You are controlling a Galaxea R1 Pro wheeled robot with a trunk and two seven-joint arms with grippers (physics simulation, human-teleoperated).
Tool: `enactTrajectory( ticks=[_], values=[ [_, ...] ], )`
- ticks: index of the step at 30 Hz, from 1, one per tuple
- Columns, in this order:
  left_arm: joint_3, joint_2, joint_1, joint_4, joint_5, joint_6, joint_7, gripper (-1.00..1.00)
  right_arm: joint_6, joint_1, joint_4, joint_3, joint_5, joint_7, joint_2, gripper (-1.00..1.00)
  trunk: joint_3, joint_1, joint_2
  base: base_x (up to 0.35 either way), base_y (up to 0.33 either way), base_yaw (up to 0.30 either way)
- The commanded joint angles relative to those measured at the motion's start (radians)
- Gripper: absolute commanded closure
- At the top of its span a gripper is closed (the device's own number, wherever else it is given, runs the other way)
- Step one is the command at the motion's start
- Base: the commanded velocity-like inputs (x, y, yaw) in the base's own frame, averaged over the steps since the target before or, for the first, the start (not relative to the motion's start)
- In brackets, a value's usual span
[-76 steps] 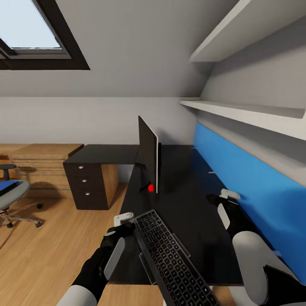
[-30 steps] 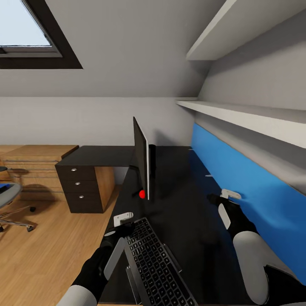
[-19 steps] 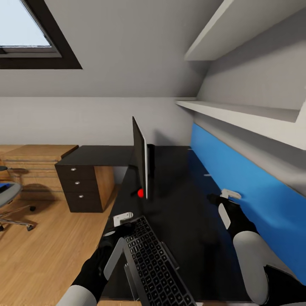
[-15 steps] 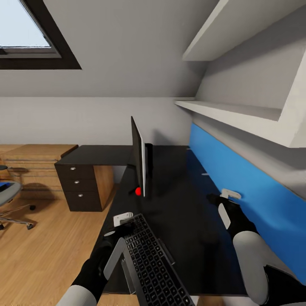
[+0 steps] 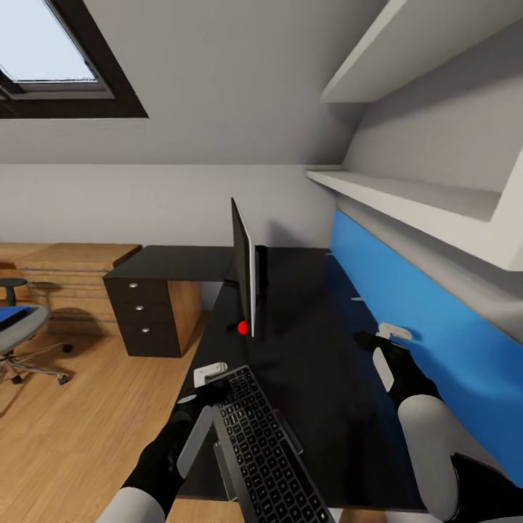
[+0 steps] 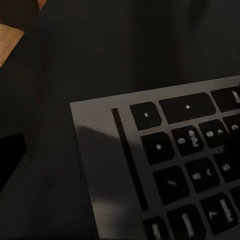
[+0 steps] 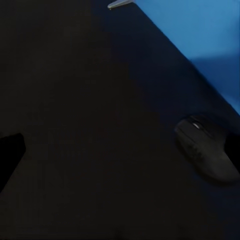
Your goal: In the bedroom, organize the workspace by keeping the computer under the desk, ensuring the monitor is on the desk, placing the keyboard on the desk next to the monitor, placing the mouse on the desk next to the keyboard, moving the folder from the swivel chair onto the desk next to the mouse, stacking the notebook on top of the folder with the pen on top of the notebook, and positioning the swivel chair next to the desk.
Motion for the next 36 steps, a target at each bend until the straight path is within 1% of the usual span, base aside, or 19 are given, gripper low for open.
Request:
enactTrajectory(
  ticks=[1, 10, 29, 36],
  values=[
    [-0.003, 0.001, -0.001, -0.001, 0.010, 0.002, 0.009, -1.00, 0.006, -0.001, -0.002, -0.001, 0.003, -0.001, 0.000, -1.00, 0.001, -0.004, 0.007, 0.000, 0.000, 0.070],
    [-0.003, 0.001, -0.001, -0.001, 0.010, 0.002, 0.010, -1.00, 0.006, -0.001, -0.002, -0.001, 0.003, -0.001, -0.001, -1.00, 0.017, -0.038, 0.070, 0.000, 0.000, 0.020],
    [-0.003, 0.001, -0.001, -0.001, 0.010, 0.002, 0.010, -1.00, 0.006, -0.001, -0.001, -0.001, 0.004, -0.002, -0.001, -1.00, 0.074, -0.111, 0.203, 0.000, 0.000, 0.001],
    [-0.004, 0.001, -0.001, -0.001, 0.010, 0.002, 0.009, -1.00, 0.005, -0.001, 0.001, -0.001, 0.004, -0.004, -0.003, -1.00, 0.087, -0.138, 0.252, 0.000, 0.000, 0.000]
  ],
)
